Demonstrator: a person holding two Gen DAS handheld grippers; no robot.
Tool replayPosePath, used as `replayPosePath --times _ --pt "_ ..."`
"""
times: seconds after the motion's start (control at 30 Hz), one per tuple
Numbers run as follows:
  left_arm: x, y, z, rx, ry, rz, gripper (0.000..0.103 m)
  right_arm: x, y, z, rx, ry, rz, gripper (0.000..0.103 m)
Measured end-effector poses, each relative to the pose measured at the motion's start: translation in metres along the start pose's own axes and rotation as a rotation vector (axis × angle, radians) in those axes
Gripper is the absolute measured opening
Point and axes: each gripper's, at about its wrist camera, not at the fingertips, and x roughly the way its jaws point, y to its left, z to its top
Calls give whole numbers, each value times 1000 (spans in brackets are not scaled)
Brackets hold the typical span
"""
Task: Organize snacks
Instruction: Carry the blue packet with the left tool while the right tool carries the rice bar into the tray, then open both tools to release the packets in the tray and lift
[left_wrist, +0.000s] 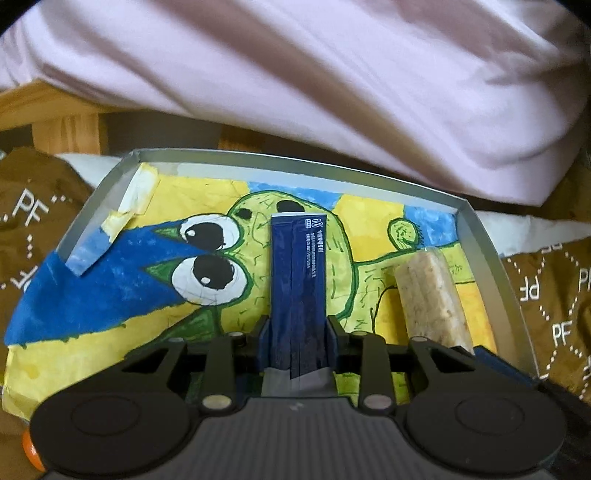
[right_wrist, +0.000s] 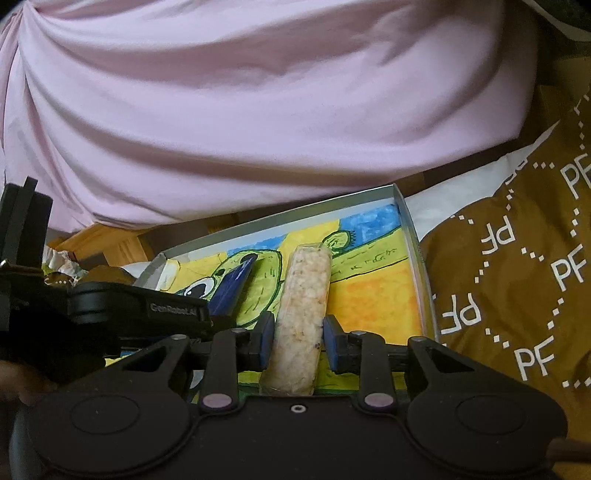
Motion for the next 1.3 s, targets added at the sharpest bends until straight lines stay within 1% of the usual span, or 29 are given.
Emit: replayPosePath --times 0.1,0.13,0.17,0.2,0.23,0.27,0.3,0.33,0.4,0.47,0.53,0.57,0.6,0.63,0.7,0.8,1.0,1.17,1.3 --pt "-2 -1 0 19 5 6 38 -1 3 1 -33 1 -26 36" --pt "-4 0 1 18 3 9 40 -1 4 1 -38 1 -30 39" --pt "-7 3 1 12 -2 11 46 -2 4 2 -41 1 -36 42" --pt "-11 5 2 4 -11 10 51 -4 5 2 -44 2 -42 47" --pt "-16 8 4 -3 -22 6 53 -6 5 4 -44 0 -46 53" --pt "-21 10 5 -6 -33 4 61 -8 6 5 -43 -6 -46 56" --pt "-28 12 7 -8 -46 9 65 -11 7 7 -43 -13 -46 63" --pt "-34 14 8 -7 -61 16 68 -15 8 8 -45 -22 -47 70" --pt "-49 19 10 0 -95 30 78 -24 12 11 -57 -45 -56 76" --pt "-65 21 10 6 -125 39 83 -35 18 15 -74 -65 -65 81" --pt "-82 25 8 8 -156 38 88 -47 22 18 -83 -86 -72 88" --pt "-90 27 7 6 -171 35 92 -54 24 20 -84 -98 -74 90" --pt "-98 29 6 2 -185 32 97 -61 26 21 -85 -110 -77 97" --pt "-109 32 3 -4 -210 27 98 -68 29 22 -88 -125 -79 102" --pt "-128 35 -2 -3 -252 25 102 -81 33 25 -97 -148 -78 102" --pt "-157 38 -11 10 -302 31 102 -101 40 26 -101 -172 -77 102" --pt "-207 48 -37 20 -353 60 102 -142 59 16 -110 -217 -105 102" --pt "-237 60 -61 14 -363 65 103 -180 75 -4 -117 -251 -123 102" --pt "-249 69 -79 35 -338 56 103 -204 86 -19 -104 -273 -133 102"
